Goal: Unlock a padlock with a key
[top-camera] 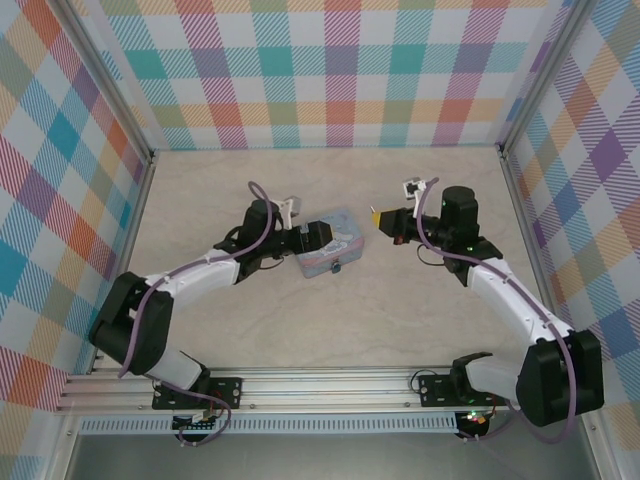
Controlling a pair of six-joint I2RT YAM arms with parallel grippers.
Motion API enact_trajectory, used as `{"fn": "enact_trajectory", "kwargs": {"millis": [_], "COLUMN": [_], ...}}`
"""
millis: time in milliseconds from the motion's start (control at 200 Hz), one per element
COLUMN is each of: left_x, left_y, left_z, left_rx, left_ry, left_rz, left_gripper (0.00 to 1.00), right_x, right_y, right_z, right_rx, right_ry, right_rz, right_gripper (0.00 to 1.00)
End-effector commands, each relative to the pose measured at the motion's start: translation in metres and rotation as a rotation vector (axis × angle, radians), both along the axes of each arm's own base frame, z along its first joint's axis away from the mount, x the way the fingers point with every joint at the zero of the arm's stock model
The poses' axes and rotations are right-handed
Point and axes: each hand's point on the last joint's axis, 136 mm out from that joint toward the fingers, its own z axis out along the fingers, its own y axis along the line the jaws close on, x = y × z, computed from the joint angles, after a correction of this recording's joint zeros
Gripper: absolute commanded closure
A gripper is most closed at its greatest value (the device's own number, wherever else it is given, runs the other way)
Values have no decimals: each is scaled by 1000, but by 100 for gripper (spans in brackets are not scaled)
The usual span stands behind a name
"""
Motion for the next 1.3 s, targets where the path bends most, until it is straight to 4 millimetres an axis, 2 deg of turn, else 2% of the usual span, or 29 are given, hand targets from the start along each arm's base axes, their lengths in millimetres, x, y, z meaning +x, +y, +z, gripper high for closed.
{"fn": "enact_trajectory", "kwargs": {"millis": [0,170,325,595,800,955,1295], "left_x": [4,6,6,10,23,38,67], "left_y": [-11,-8,10,39,56,65,87], "left_z": [2,-19,-41,-65,-78,-76,-55], "left_rx": [-12,62,189,468,623,621,597], "left_ry": [29,118,165,236,241,238,197], "left_rz": [-9,17,66,90,104,136,163], "left_gripper": [3,3,3,2,1,1,0], "right_x": [2,5,6,6,4,1,-4], "right_y": [3,4,4,2,0,-3,-2], "right_z": [-1,-4,-6,-7,-10,-18,-50], "right_rx": [33,39,40,33,18,0,-8], "right_ry": [23,38,49,55,59,86,182], "right_rz": [5,1,-5,-12,-20,-32,-35], "right_gripper": [97,97,97,97,97,96,96]}}
